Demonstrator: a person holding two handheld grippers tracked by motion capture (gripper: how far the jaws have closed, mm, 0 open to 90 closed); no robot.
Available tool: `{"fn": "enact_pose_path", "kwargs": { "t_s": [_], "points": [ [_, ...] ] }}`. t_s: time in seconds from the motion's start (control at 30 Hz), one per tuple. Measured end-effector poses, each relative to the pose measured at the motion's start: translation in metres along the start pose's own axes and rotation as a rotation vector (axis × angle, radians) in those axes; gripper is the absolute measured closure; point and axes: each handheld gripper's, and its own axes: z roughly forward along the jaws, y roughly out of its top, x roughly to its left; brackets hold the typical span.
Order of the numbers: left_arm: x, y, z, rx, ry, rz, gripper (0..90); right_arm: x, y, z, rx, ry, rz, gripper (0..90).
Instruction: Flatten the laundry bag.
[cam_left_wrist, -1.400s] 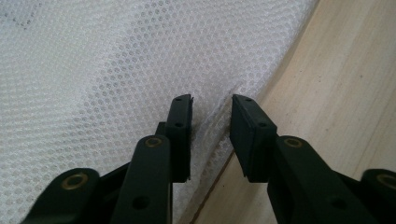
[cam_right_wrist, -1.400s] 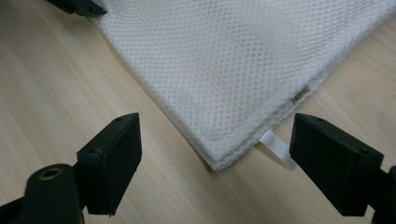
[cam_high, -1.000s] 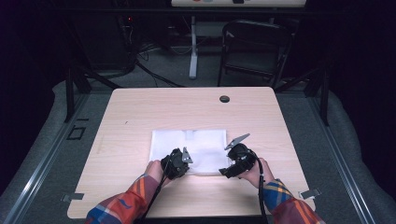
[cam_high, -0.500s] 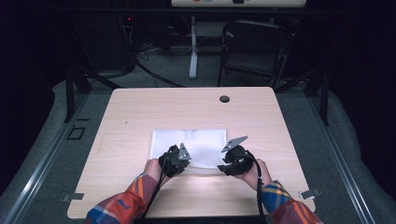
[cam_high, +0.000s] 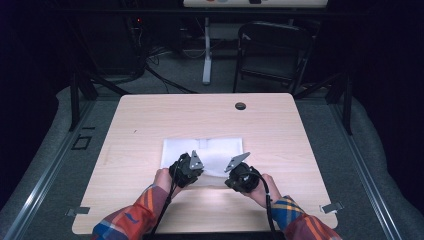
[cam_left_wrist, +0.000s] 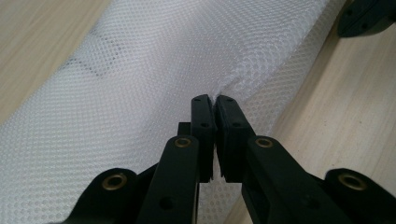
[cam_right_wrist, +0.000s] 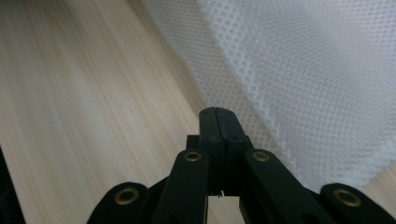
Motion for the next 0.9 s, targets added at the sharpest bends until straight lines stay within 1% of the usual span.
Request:
{"fn": "enact_pose_path", "kwargs": {
  "t_s": [0.03, 0.07, 0.23, 0.33, 0.4, 0.53, 0.6, 0.67, 0.73, 0.8, 0.9],
  "points": [
    [0.0, 0.0, 0.0, -0.002, 0.0, 0.0, 86.1, 0.0, 0.002, 0.005, 0.006, -0.007, -0.009, 90.0],
    [0.0, 0.0, 0.0, 0.0, -0.003, 0.001, 86.1, 0.0, 0.002, 0.005, 0.006, -0.007, -0.009, 90.0],
    [0.001, 0.0, 0.0, -0.002, -0.009, -0.001, 86.1, -0.002, 0.003, 0.017, 0.009, -0.034, -0.013, 90.0],
    [0.002, 0.001, 0.0, -0.001, -0.014, -0.003, 86.0, -0.003, 0.002, 0.022, 0.004, -0.056, -0.014, 90.0],
    [0.001, 0.001, 0.0, -0.003, -0.015, -0.008, 86.0, -0.004, 0.003, 0.025, -0.001, -0.062, -0.014, 90.0],
    [0.001, 0.002, 0.001, 0.003, -0.019, -0.009, 86.0, -0.004, 0.004, 0.031, 0.005, -0.08, -0.018, 90.0],
    [0.001, 0.002, 0.002, 0.005, -0.02, -0.012, 86.0, -0.004, 0.004, 0.033, 0.017, -0.092, -0.025, 90.0],
    [0.001, 0.002, 0.002, 0.002, -0.021, -0.017, 86.1, -0.004, 0.003, 0.033, 0.016, -0.091, -0.024, 90.0],
    [0.002, 0.002, 0.0, -0.009, -0.036, -0.03, 86.0, -0.004, 0.003, 0.033, 0.019, -0.093, -0.029, 90.0],
    [0.002, 0.002, 0.0, -0.005, -0.04, -0.035, 86.0, -0.004, 0.003, 0.033, 0.028, -0.092, -0.038, 90.0],
    [0.0, 0.003, 0.0, 0.004, -0.04, -0.034, 86.0, -0.004, 0.002, 0.033, 0.021, -0.087, -0.032, 90.0]
  ]
}}
